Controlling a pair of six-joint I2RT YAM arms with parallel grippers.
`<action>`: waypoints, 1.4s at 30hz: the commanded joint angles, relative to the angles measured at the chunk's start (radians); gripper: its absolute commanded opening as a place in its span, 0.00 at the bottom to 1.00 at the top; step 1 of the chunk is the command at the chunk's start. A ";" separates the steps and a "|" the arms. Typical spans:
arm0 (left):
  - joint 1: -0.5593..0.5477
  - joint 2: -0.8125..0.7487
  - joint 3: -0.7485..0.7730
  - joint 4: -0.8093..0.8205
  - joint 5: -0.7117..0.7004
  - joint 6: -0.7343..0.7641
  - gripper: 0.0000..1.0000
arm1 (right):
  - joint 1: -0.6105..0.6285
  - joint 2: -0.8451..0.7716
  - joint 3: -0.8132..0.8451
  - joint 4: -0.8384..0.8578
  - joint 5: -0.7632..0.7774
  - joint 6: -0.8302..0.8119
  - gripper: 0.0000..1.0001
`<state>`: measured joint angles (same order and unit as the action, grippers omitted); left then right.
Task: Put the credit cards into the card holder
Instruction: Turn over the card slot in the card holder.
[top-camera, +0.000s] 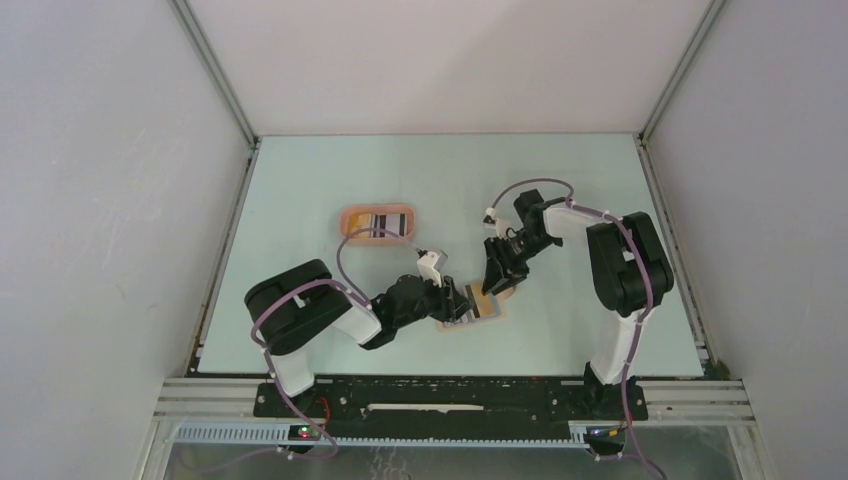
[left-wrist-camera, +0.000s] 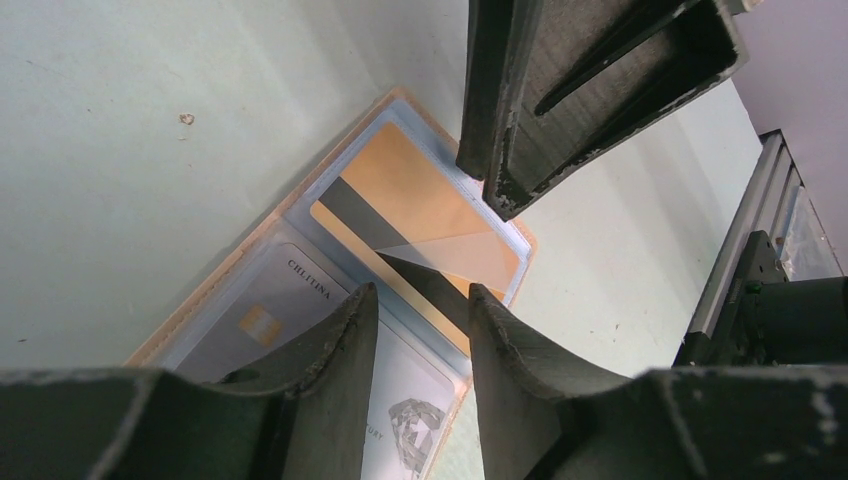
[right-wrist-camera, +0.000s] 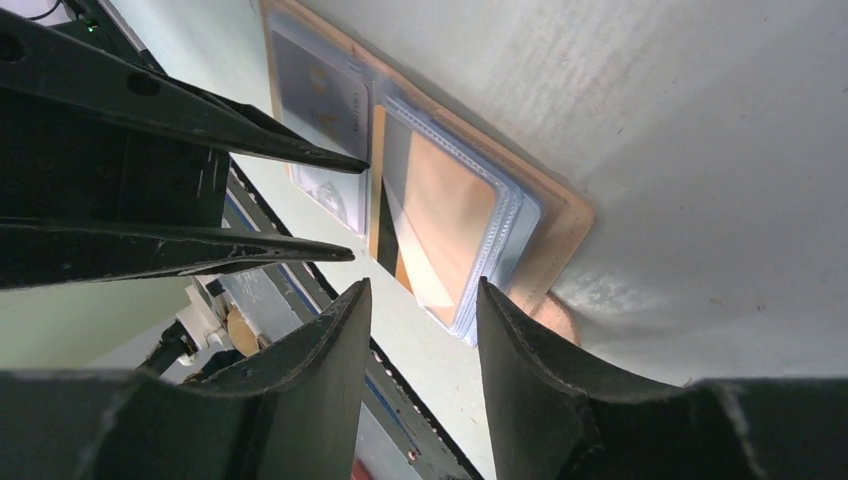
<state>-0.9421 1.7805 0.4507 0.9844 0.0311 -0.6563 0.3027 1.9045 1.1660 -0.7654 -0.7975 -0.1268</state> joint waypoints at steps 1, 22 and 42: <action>0.002 0.008 0.028 0.010 0.000 -0.006 0.43 | 0.003 0.027 0.000 0.002 -0.008 0.015 0.51; 0.002 0.020 0.035 0.010 0.015 -0.005 0.37 | -0.004 0.072 0.005 0.001 -0.183 0.044 0.49; 0.007 0.026 0.037 0.014 0.019 -0.011 0.38 | -0.015 0.060 -0.003 0.015 -0.006 0.072 0.56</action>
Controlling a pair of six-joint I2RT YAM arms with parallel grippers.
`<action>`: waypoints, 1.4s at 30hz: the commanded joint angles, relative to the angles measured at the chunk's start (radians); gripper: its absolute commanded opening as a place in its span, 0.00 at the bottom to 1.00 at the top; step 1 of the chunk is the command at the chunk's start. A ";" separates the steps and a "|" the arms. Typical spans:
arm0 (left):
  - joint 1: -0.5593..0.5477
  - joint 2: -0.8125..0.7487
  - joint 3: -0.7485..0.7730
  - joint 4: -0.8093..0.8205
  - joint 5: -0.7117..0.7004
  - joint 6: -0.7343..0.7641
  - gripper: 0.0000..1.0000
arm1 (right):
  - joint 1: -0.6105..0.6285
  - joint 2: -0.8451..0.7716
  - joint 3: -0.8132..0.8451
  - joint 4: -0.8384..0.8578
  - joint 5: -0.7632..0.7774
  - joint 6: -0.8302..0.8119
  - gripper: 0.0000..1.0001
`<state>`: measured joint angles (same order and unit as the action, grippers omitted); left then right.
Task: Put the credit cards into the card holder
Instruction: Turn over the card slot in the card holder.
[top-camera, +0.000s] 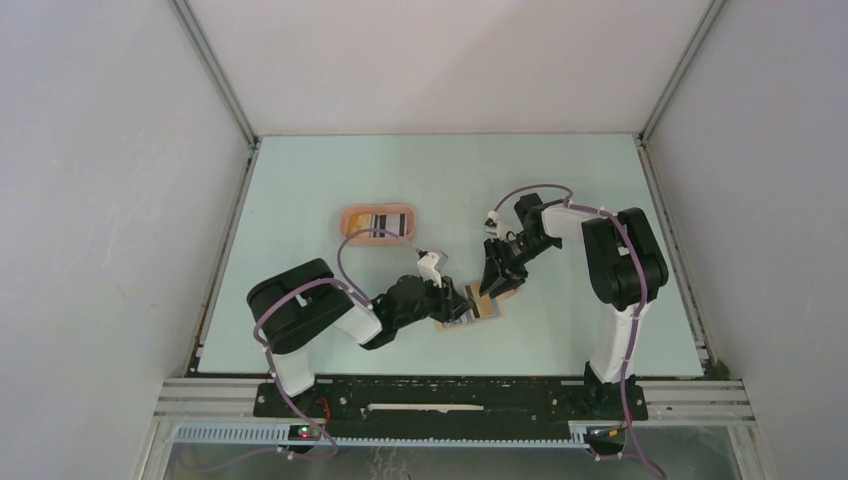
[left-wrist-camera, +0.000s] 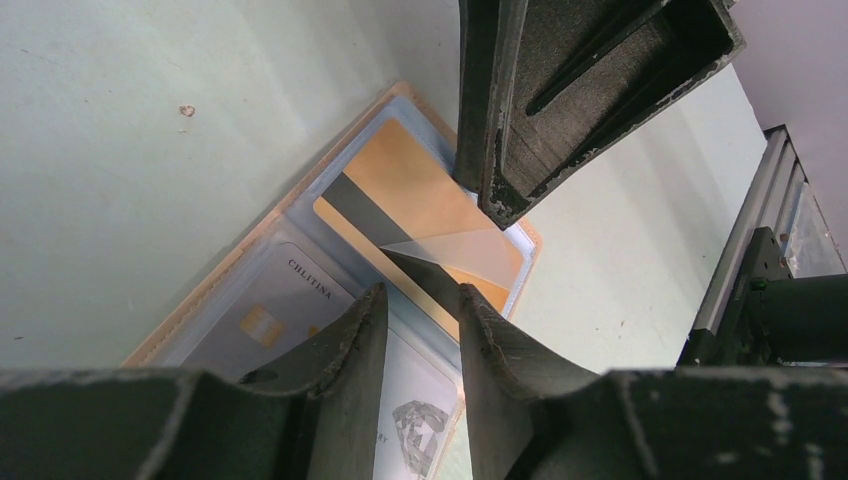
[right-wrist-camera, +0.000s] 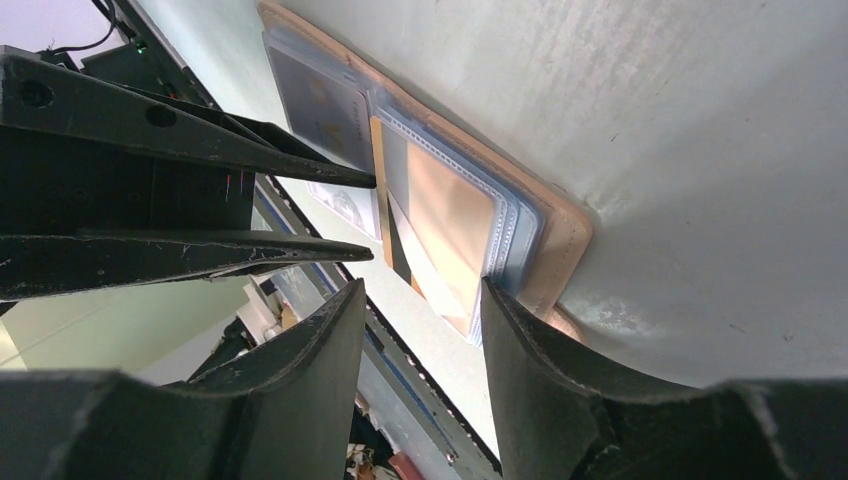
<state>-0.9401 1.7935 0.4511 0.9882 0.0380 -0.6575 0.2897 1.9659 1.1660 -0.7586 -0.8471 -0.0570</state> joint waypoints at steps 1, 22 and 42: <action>0.006 0.014 0.038 0.010 0.014 -0.010 0.37 | 0.000 0.004 -0.004 0.007 0.045 0.004 0.56; 0.011 0.023 0.040 0.016 0.026 -0.014 0.25 | 0.005 -0.033 -0.003 -0.001 -0.014 -0.007 0.61; 0.012 0.034 0.046 0.020 0.043 -0.017 0.15 | 0.015 0.015 -0.003 0.007 0.031 0.004 0.61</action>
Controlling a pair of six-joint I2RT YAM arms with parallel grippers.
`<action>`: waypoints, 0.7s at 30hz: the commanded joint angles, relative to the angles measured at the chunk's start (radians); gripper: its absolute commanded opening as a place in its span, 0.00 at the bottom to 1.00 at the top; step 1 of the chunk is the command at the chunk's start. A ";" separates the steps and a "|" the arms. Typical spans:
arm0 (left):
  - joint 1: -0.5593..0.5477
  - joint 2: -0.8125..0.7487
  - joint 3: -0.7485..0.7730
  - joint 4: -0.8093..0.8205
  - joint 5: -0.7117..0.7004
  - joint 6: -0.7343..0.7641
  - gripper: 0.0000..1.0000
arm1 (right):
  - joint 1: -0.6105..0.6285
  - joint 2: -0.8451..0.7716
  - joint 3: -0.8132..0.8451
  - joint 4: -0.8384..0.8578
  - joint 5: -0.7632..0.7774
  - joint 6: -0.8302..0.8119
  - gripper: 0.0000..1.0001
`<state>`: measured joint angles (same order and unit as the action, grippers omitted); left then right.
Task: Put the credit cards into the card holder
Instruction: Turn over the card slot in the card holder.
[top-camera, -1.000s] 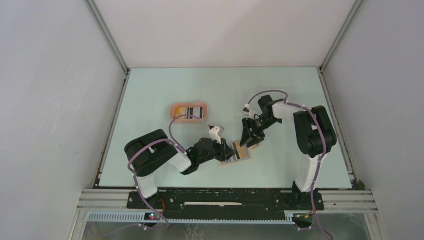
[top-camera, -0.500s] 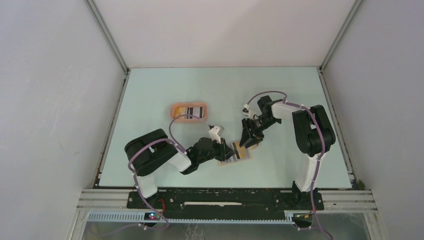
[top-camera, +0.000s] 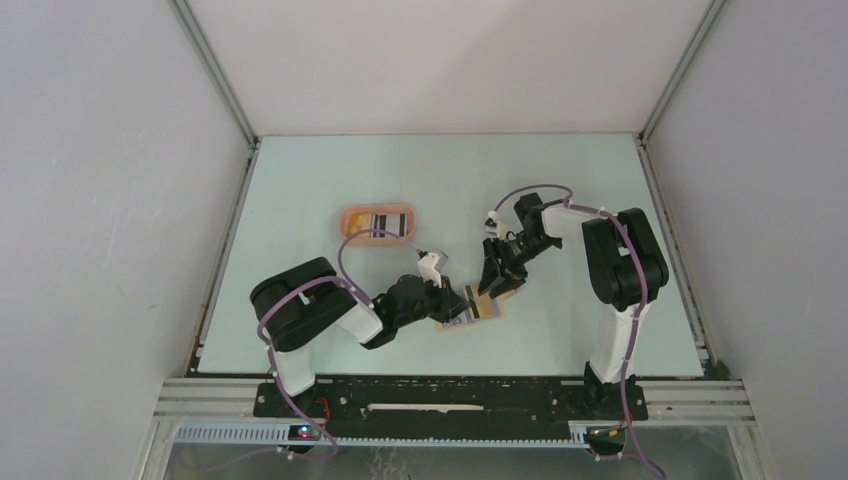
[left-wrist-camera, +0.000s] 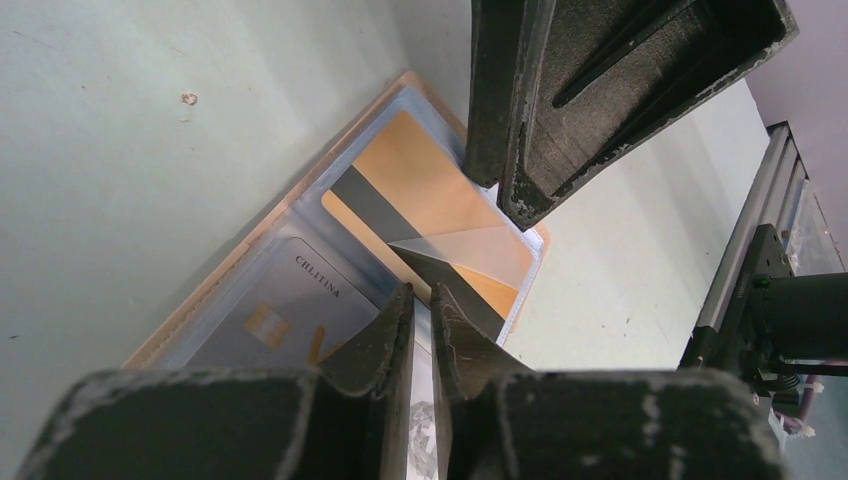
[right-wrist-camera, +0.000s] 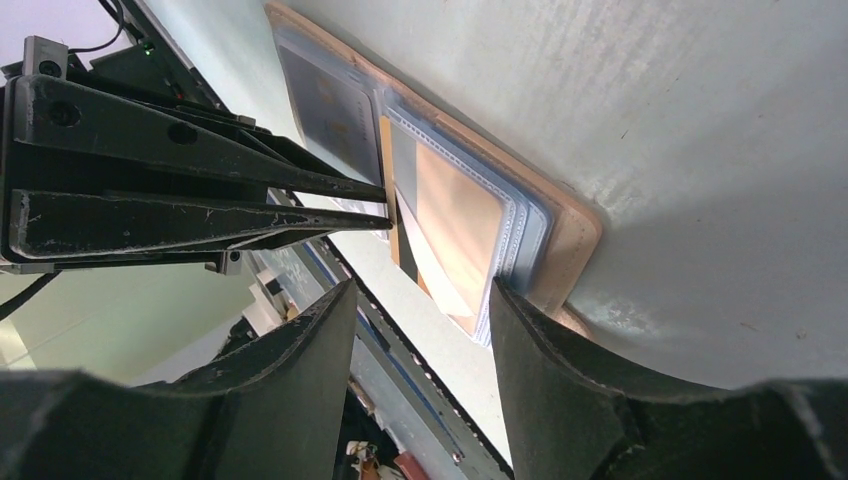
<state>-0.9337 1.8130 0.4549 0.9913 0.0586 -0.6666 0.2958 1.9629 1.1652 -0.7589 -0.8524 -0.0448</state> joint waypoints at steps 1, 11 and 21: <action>0.006 0.016 0.042 0.017 0.023 -0.008 0.15 | 0.011 0.022 -0.002 0.007 0.023 -0.009 0.61; 0.006 0.017 0.044 0.017 0.029 -0.008 0.13 | 0.020 0.035 -0.002 0.011 -0.124 -0.009 0.60; 0.012 0.020 0.029 0.060 0.047 -0.021 0.17 | 0.019 0.041 0.005 -0.006 -0.209 -0.030 0.59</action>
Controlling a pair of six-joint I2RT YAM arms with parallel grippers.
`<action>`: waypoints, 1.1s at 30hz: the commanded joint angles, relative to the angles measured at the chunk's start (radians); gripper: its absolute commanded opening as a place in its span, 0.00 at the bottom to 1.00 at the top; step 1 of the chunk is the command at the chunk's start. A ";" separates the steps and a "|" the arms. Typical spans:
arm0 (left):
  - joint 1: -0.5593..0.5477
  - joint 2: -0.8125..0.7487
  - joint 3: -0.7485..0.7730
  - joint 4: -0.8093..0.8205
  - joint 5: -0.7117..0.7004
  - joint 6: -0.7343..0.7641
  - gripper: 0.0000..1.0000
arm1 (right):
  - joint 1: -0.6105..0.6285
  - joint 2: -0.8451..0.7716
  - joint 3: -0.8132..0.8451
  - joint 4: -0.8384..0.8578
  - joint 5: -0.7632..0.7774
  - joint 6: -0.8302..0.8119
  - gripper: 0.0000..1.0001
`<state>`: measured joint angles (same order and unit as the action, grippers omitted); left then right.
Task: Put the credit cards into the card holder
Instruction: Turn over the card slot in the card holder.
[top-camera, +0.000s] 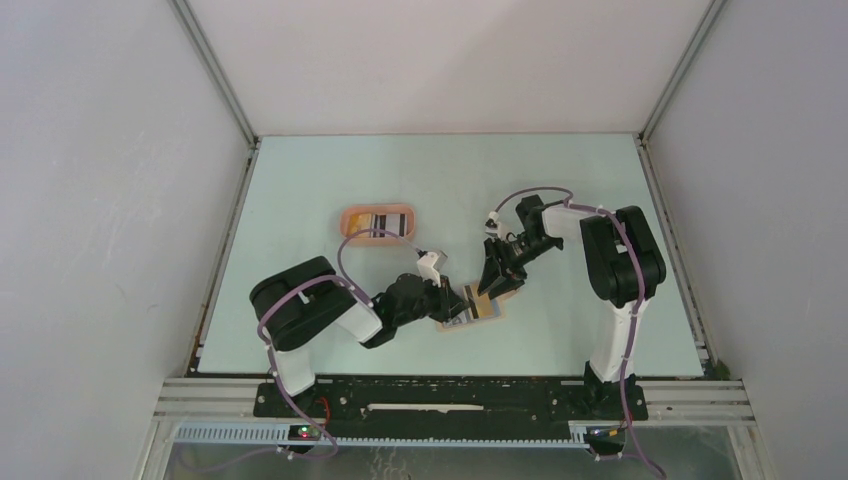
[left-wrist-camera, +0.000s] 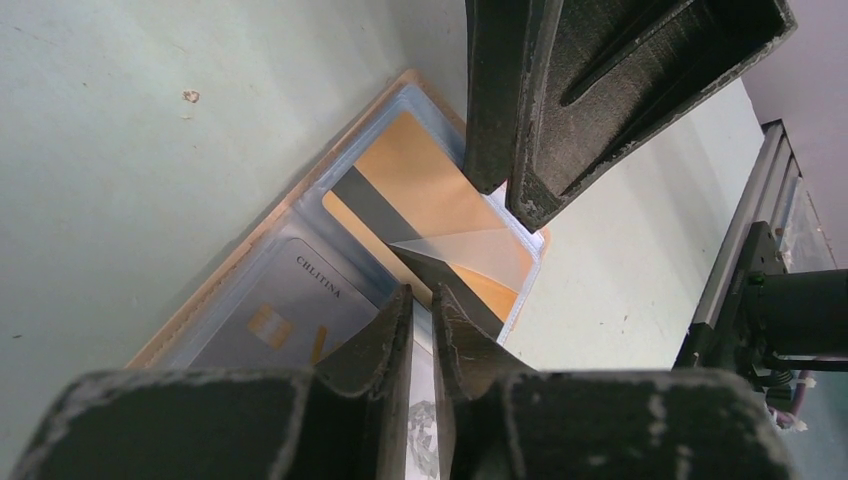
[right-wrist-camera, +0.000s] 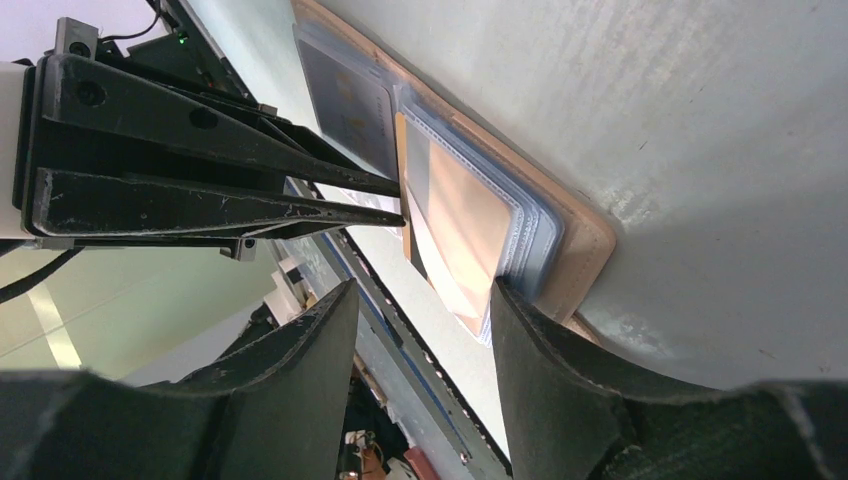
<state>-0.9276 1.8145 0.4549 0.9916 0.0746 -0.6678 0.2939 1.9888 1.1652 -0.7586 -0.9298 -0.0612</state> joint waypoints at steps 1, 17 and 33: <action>0.010 0.019 0.022 0.075 0.036 -0.025 0.18 | 0.021 0.013 0.005 -0.007 -0.142 -0.015 0.59; 0.024 0.009 -0.026 0.169 0.060 -0.050 0.25 | 0.010 -0.002 0.010 -0.008 -0.245 -0.021 0.56; 0.025 -0.023 -0.062 0.220 0.079 -0.053 0.48 | 0.053 0.004 0.044 -0.011 -0.285 -0.019 0.56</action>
<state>-0.8989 1.8252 0.4126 1.1248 0.1310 -0.7166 0.3111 1.9926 1.1728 -0.7731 -1.1694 -0.0814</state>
